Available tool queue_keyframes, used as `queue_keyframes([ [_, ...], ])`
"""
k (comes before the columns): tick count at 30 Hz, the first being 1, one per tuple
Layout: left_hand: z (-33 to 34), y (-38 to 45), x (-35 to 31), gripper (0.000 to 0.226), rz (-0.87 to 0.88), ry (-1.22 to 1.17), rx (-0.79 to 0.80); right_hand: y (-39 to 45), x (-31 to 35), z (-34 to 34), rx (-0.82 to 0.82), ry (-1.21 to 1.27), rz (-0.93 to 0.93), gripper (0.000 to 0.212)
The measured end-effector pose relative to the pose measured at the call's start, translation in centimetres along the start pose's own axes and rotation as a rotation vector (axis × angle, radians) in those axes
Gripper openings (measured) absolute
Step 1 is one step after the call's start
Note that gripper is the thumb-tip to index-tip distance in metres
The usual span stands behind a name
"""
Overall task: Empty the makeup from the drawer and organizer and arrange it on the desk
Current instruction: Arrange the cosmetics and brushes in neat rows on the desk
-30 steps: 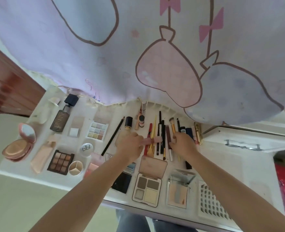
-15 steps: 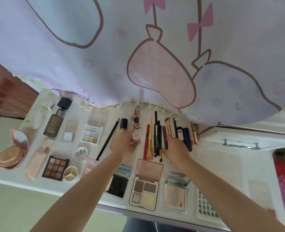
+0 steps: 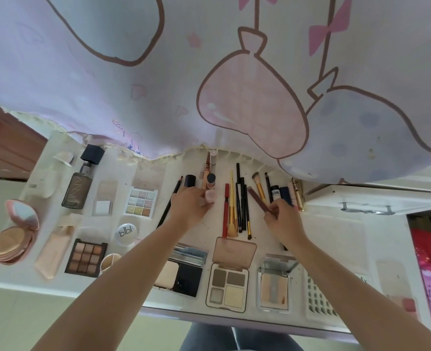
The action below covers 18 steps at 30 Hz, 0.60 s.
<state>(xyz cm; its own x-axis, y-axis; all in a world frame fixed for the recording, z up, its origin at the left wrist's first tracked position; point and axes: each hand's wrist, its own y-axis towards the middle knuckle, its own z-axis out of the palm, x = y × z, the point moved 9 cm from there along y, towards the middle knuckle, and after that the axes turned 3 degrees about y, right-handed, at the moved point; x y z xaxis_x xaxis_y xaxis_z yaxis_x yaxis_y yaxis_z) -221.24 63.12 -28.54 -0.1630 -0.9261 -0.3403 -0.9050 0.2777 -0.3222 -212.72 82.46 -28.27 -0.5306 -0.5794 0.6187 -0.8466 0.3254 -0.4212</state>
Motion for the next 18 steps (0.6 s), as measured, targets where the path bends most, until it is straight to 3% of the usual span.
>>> queue_keyframes([
  [2, -0.4, -0.2, -0.2, 0.029, 0.003, 0.004, -0.006, -0.4, 0.4, -1.1, -0.04, 0.066, -0.021, 0.011],
  [5, -1.7, -1.6, -0.2, 0.052, -0.004, -0.079, -0.087, -1.2, 1.5, -3.6, -0.106, 0.158, -0.07, 0.008],
  [8, -5.0, -5.3, -2.3, 0.06, 0.184, -0.069, -0.442, -2.7, 3.0, -6.2, -0.141, 0.231, -0.15, 0.01],
  [9, -5.5, -6.6, -3.8, 0.056, 0.287, -0.053, -0.495, -3.3, 3.6, -6.9, -0.144, 0.248, -0.178, 0.01],
  [10, -5.4, -7.3, -5.5, 0.05, 0.375, -0.022, -0.474, -3.9, 4.4, -7.3, -0.138, 0.258, -0.213, 0.008],
  [13, -4.0, -8.0, -10.0, 0.047, 0.41, 0.012, -0.103, -5.5, 7.0, -7.9, -0.089, 0.246, -0.35, 0.016],
  [18, -4.1, -9.0, -13.1, 0.032, 0.45, 0.007, 0.064, -6.1, 8.5, -9.0, -0.013, 0.401, -0.372, 0.026],
])
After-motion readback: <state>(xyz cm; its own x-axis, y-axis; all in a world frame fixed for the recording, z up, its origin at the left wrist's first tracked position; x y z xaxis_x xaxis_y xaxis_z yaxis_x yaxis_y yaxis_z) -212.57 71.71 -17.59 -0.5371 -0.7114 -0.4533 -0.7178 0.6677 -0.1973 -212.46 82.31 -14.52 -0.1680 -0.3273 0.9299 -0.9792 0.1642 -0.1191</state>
